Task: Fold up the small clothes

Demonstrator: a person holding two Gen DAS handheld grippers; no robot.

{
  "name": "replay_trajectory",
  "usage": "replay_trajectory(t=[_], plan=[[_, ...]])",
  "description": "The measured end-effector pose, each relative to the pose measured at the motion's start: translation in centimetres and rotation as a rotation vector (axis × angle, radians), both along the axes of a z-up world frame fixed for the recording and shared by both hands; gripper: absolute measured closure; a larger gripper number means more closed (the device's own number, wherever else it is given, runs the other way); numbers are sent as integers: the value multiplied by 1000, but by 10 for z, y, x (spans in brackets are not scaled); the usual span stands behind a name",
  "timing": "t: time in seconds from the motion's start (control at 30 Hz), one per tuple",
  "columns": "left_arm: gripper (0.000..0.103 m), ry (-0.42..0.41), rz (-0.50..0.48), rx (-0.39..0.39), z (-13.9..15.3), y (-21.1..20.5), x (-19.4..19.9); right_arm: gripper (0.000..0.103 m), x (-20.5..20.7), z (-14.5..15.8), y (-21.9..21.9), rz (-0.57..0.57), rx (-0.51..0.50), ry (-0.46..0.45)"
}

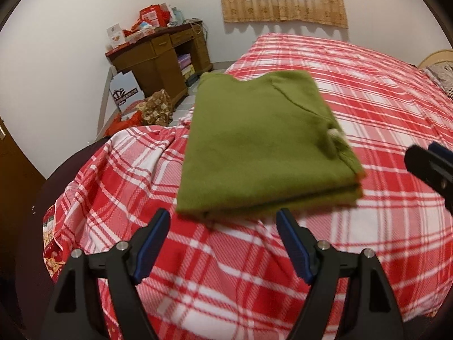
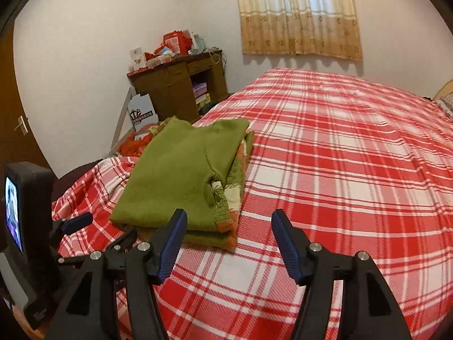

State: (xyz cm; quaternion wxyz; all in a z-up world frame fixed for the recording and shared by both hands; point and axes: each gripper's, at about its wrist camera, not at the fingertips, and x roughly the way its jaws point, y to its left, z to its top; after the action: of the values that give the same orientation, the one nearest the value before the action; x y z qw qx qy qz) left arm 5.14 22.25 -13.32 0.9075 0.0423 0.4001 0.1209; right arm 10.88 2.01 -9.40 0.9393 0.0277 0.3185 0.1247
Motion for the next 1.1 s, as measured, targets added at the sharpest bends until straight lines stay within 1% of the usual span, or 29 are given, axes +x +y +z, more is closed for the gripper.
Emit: replay_trajectory(t=[0.07, 0.17, 0.2, 0.23, 0.3, 0.37, 0.43, 0.5, 0.57, 0.73, 0.8, 0.87, 0.97, 1.1], plan=[[23, -14, -15, 9, 6, -5, -7, 40, -9, 7, -3, -11, 2, -17], [23, -43, -41, 7, 22, -11, -20, 40, -22, 21, -8, -26, -5, -58], [19, -51, -44, 5, 27, -10, -23, 40, -28, 27, -9, -31, -11, -77], [13, -63, -46, 3, 34, -10, -26, 40, -32, 32, -9, -33, -15, -90], [8, -112, -47, 0, 50, -9, -36, 40, -42, 46, -9, -35, -19, -131], [7, -163, -45, 9, 66, -9, -45, 39, -54, 59, -8, -32, -23, -179], [2, -210, -41, 34, 80, -8, -53, 38, -64, 72, -7, -27, -25, -221], [0, -258, -32, 59, 91, -7, -62, 35, -74, 82, -5, -24, -24, -261], [0, -300, -28, 63, 100, -5, -69, 33, -87, 94, -3, -22, -26, -316], [0, -383, -30, 36, 119, -5, -82, 30, -114, 117, 1, -22, -34, -430], [0, -411, -22, 50, 123, -8, -87, 24, -122, 123, 0, -23, -26, -463], [0, -420, -14, 68, 125, -11, -89, 22, -127, 126, -2, -26, -17, -483], [0, -431, -22, 58, 128, -14, -93, 22, -131, 127, -4, -42, -14, -502], [0, -452, -12, 74, 129, -16, -97, 21, -129, 127, -6, -64, -11, -489]])
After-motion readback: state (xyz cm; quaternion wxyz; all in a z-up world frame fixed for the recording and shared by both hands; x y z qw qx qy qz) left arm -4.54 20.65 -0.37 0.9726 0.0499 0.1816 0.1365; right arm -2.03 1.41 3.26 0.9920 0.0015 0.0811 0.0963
